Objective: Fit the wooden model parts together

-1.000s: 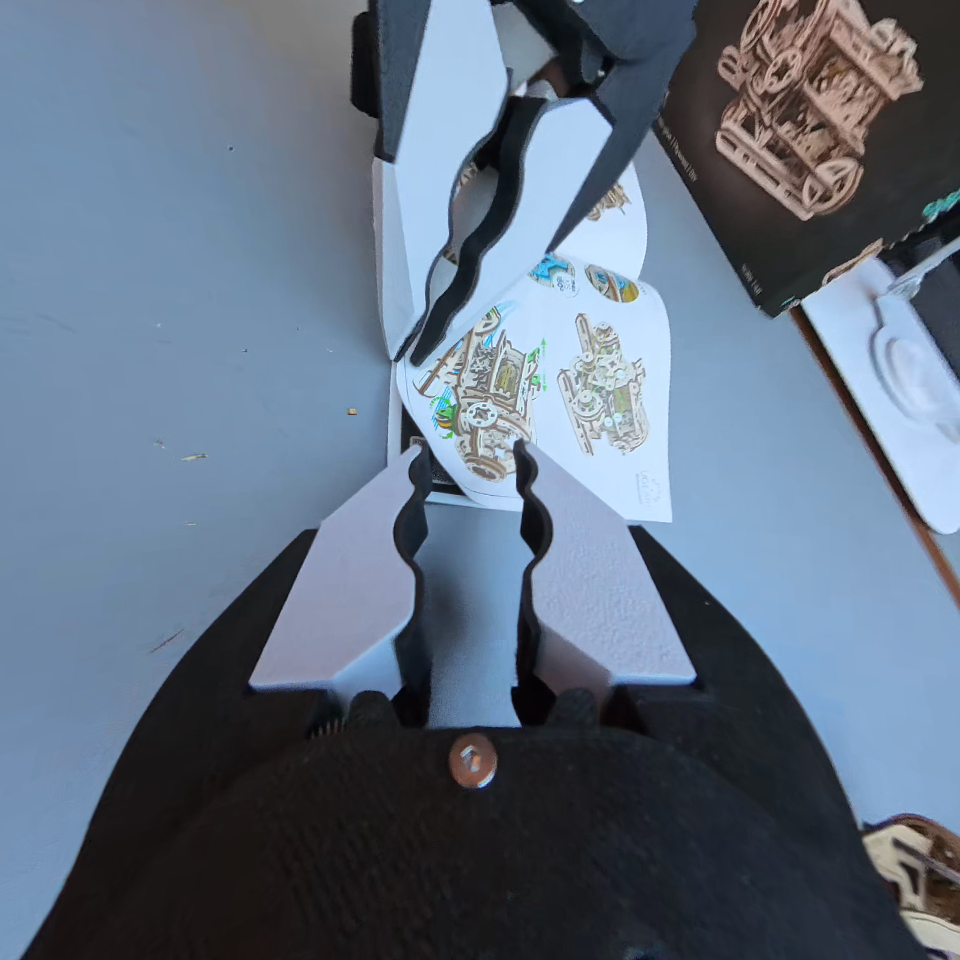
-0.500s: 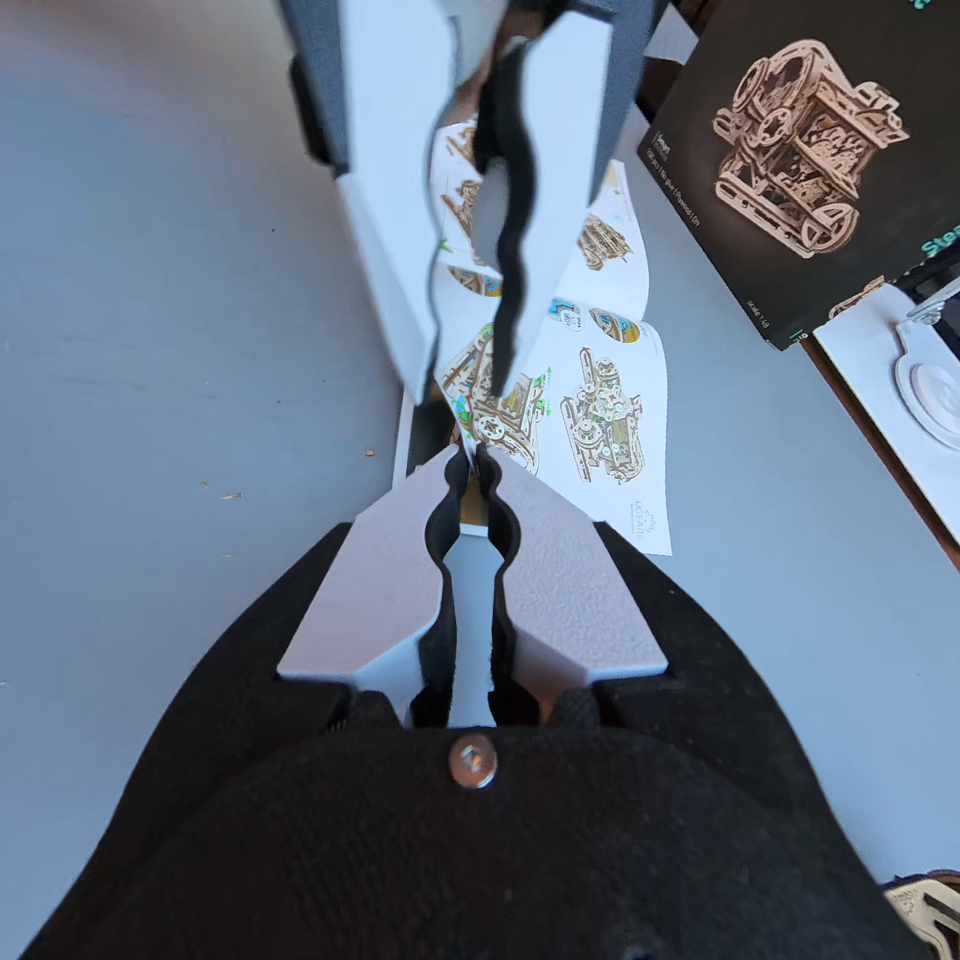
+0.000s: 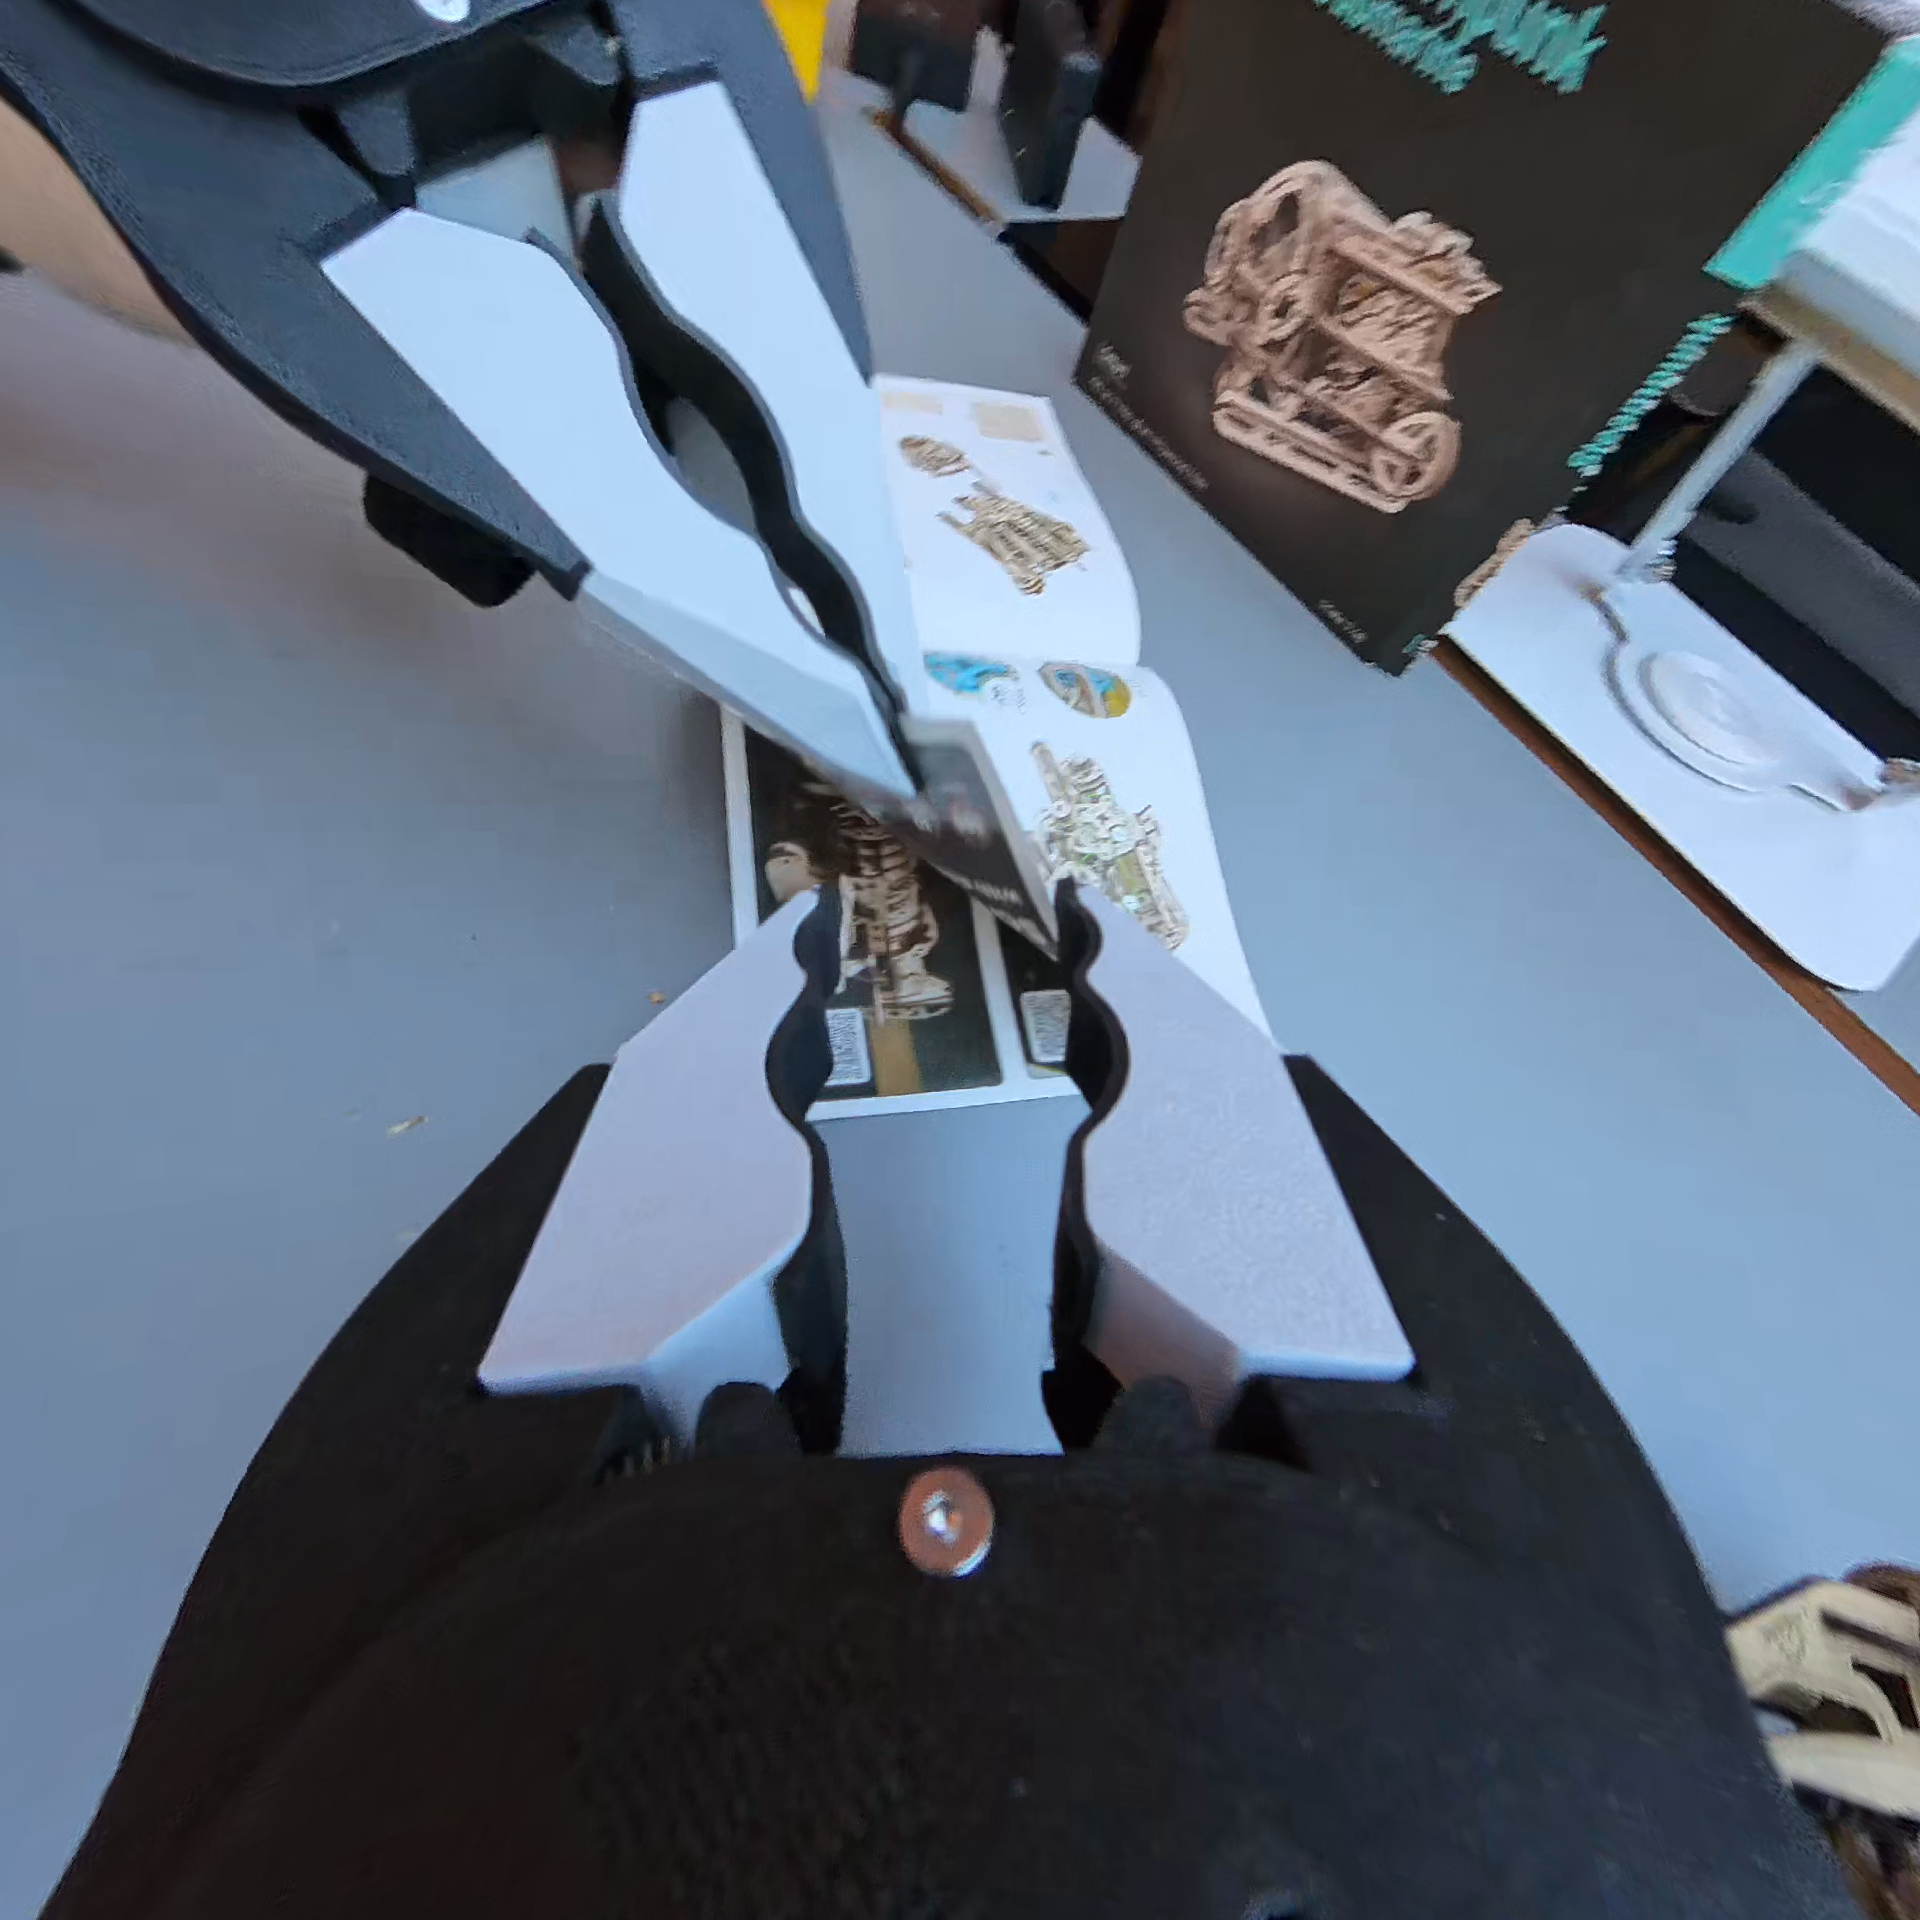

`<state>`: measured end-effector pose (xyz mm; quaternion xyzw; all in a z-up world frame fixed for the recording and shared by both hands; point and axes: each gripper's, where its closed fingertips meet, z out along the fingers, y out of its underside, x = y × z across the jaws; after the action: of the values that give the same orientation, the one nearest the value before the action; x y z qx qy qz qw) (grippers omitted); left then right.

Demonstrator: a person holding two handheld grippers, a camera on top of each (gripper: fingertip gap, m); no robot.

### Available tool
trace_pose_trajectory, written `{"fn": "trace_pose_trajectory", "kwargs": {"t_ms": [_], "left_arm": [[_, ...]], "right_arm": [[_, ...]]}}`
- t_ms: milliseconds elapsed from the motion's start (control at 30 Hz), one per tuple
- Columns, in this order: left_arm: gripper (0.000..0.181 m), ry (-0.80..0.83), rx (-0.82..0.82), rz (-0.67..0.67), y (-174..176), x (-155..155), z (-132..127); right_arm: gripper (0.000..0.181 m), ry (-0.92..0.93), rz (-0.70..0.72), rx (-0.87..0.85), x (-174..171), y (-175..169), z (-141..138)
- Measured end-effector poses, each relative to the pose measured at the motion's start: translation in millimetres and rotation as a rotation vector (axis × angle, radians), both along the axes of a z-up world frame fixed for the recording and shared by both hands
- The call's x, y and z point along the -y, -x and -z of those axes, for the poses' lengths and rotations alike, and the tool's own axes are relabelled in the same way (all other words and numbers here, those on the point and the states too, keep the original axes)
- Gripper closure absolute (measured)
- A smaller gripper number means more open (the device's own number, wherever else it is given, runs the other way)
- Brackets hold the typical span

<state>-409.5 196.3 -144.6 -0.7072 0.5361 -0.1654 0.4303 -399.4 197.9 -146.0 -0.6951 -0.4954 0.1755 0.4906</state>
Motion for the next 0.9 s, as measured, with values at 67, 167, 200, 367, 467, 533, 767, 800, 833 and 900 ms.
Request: {"fn": "trace_pose_trajectory", "kwargs": {"t_ms": [67, 167, 200, 367, 467, 533, 767, 800, 833, 900], "left_arm": [[0.181, -0.001, 0.101, -0.107, 10, -10, -16], [0.181, -0.001, 0.249, -0.268, 36, -24, -39], [0.181, -0.005, 0.304, -0.326, 48, -29, -47], [0.181, -0.042, 0.495, -0.57, 112, -43, -68], [0.181, -0.099, 0.506, -0.67, 141, -41, -63], [0.181, -0.117, 0.502, -0.716, 153, -39, -58], [0.181, -0.081, 0.552, -0.776, 170, -34, -43], [0.181, -0.078, 0.556, -0.776, 170, -34, -42], [0.181, -0.074, 0.56, -0.775, 170, -33, -41], [0.181, -0.07, 0.564, -0.776, 170, -34, -40]], "right_arm": [[0.129, -0.024, 0.062, -0.063, -3, -5, -8], [0.11, -0.041, 0.115, -0.168, -3, -3, -16], [0.107, -0.04, 0.123, -0.198, -3, -1, -18], [0.088, -0.107, 0.176, -0.345, -10, 13, -47], [0.067, -0.027, 0.185, -0.459, -12, 28, -58], [0.062, 0.035, 0.194, -0.488, -13, 37, -57], [0.064, 0.142, 0.222, -0.462, 1, 38, -28], [0.064, 0.155, 0.231, -0.455, 0, 38, -25], [0.064, 0.16, 0.232, -0.46, -1, 38, -27], [0.064, 0.139, 0.249, -0.47, -7, 39, -38]]}}
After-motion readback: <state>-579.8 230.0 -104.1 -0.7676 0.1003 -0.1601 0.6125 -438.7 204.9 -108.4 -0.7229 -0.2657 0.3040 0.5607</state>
